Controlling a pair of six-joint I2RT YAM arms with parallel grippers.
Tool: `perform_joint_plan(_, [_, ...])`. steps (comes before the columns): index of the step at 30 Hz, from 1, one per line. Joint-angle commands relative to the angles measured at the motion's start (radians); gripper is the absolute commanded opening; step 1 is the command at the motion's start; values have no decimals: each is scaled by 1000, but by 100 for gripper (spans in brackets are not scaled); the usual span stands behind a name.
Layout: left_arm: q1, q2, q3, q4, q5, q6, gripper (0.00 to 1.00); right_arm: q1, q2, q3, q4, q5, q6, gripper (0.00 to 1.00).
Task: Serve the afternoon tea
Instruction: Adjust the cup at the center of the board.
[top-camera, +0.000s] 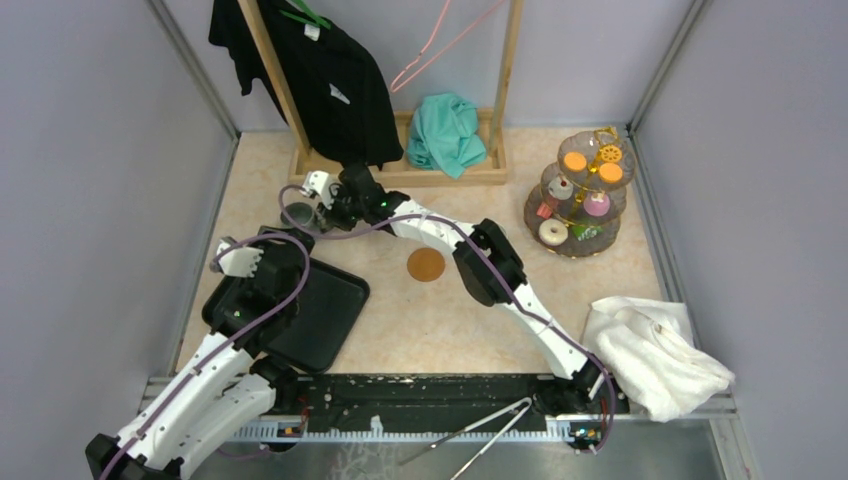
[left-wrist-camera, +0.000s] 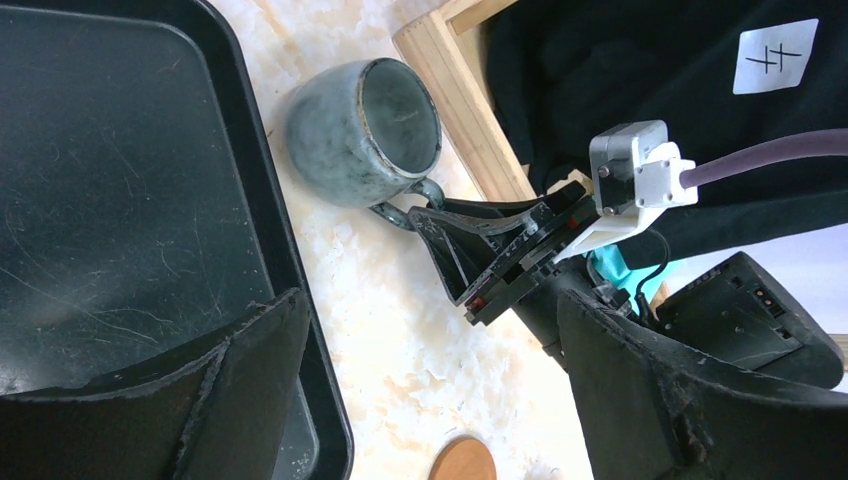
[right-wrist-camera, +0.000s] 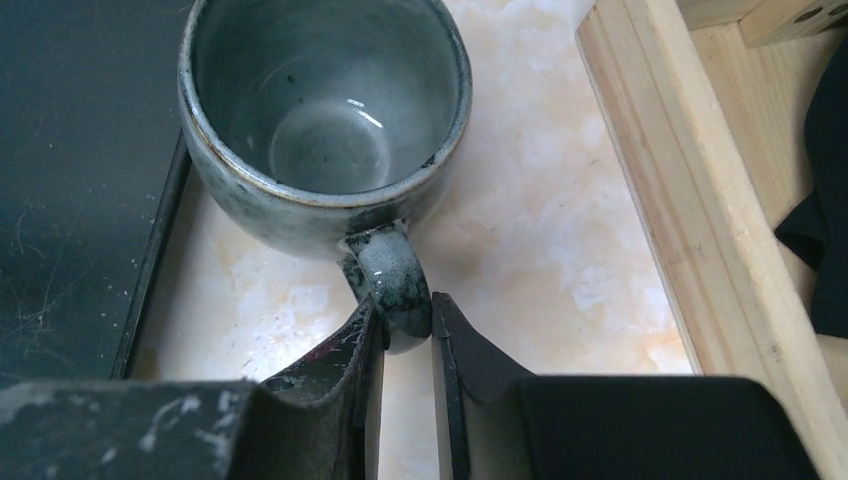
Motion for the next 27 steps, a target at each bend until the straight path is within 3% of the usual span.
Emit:
perform_joint_plan(1, [8, -11, -8, -5, -6, -12, 98, 9, -88, -64, 79, -24, 22, 5])
perform_joint_plan(5, [9, -8, -13, -2, 1, -12, 98, 9, -150, -156, 125, 27, 47, 0])
perform_joint_plan(13, [11, -7, -17, 2, 14, -6, 98, 12, -313, -420, 304, 215, 85, 0])
perform_joint_plan(27, [11, -2, -63, 62, 76, 18, 98, 79, -524, -749, 381, 714, 76, 0])
